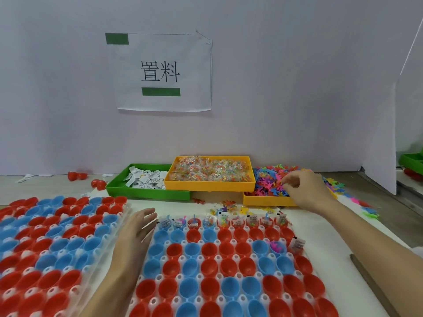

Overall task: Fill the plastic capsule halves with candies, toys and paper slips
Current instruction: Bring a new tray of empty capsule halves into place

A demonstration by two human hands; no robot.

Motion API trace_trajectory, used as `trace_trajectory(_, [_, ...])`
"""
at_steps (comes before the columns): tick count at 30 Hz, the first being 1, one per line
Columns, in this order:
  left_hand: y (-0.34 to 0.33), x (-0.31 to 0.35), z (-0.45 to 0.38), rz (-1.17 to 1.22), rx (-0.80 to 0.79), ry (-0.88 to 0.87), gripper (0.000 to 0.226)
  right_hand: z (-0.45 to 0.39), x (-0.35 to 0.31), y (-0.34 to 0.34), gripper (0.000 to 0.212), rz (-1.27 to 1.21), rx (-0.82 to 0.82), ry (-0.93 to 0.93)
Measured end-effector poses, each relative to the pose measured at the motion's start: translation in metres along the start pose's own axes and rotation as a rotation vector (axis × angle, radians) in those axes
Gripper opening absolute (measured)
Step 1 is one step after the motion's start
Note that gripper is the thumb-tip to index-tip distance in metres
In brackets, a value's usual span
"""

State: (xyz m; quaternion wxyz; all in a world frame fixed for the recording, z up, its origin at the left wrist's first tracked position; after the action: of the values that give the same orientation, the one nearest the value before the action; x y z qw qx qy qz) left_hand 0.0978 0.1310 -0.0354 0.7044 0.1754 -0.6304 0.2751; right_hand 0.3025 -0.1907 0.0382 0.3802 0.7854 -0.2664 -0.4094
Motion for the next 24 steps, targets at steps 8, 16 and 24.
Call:
trace_trajectory(8, [0.003, -0.002, -0.004, 0.133, 0.017, 0.034, 0.030, -0.026, -0.050, -0.012, 0.019, -0.004, -0.065, 0.185])
trace_trajectory(16, [0.003, -0.002, -0.001, 0.124, 0.018, 0.014, 0.030, -0.058, -0.080, -0.037, 0.024, 0.213, -0.205, 0.084])
trace_trajectory(24, [0.001, -0.002, 0.001, 0.162, 0.018, 0.038, 0.033, -0.064, -0.091, -0.048, 0.019, 0.353, -0.113, -0.052])
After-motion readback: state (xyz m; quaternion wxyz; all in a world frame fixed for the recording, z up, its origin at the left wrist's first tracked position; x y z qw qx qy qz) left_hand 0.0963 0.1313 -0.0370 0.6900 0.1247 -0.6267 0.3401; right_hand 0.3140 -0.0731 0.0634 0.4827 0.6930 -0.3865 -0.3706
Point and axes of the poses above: each hand's wrist, its own z-axis away from the middle knuckle, its own y-axis out of the back of the hand, x = y × z, the point moved 3 cm from there along -z, towards the middle knuckle, and after that the axes turned 11 degrees about y, right-handed, at the moved point
